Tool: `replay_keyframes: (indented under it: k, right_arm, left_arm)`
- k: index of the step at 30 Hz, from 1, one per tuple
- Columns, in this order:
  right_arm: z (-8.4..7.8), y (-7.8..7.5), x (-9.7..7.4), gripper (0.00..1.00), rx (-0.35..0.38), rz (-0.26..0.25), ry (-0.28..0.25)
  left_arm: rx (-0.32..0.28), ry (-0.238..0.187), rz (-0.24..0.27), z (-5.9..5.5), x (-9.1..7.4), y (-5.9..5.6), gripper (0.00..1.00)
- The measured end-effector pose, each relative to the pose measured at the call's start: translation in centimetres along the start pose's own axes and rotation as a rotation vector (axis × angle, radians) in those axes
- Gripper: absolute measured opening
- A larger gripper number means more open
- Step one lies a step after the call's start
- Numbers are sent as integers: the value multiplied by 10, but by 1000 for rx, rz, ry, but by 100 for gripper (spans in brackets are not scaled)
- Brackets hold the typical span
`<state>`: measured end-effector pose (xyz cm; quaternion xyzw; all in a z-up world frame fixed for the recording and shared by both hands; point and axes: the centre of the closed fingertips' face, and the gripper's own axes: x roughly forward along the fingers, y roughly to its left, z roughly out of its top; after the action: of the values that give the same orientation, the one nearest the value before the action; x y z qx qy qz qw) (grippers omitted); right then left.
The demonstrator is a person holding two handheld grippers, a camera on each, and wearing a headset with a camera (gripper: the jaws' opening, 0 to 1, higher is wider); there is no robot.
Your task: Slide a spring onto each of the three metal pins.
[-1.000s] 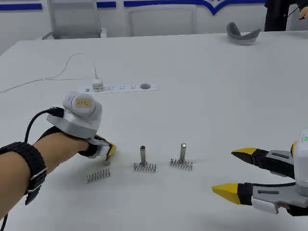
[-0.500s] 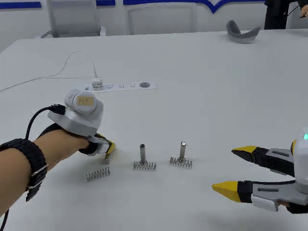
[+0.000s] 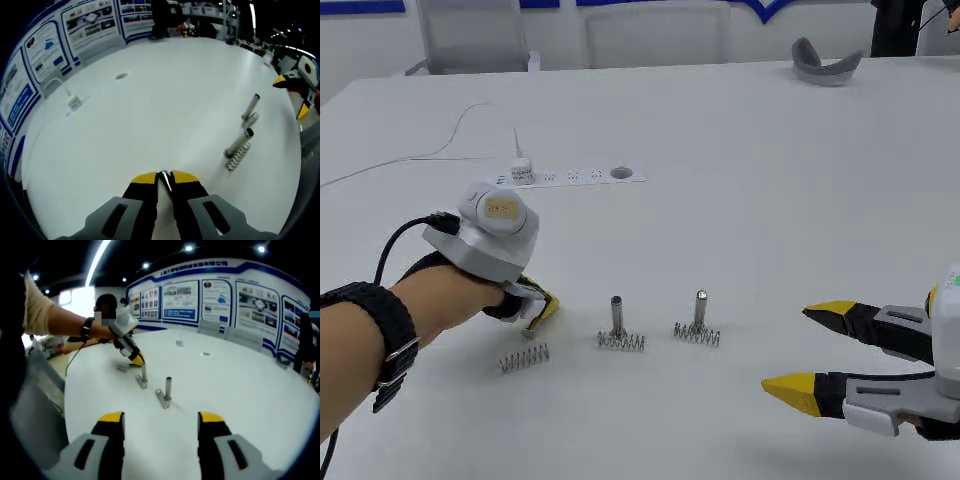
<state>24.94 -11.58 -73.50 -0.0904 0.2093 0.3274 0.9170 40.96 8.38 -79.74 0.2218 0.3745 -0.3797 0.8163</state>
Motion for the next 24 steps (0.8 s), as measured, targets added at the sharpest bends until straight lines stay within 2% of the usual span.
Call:
replay_keyframes:
  k: [10,16,20,24]
  right_arm:
    - [0,1,0,60,0,0,0]
    - [-1,0,0,60,1,1,1]
    - [-1,1,1,60,-1,4,2]
    - [-1,0,1,60,-3,5,1]
  left_arm:
    - [-7,56,2,-3,0,2,10]
    - [-17,75,-1,-4,-1,3,10]
    - [-29,112,-5,-6,-1,6,11]
    - [-33,128,-5,-7,-1,6,12]
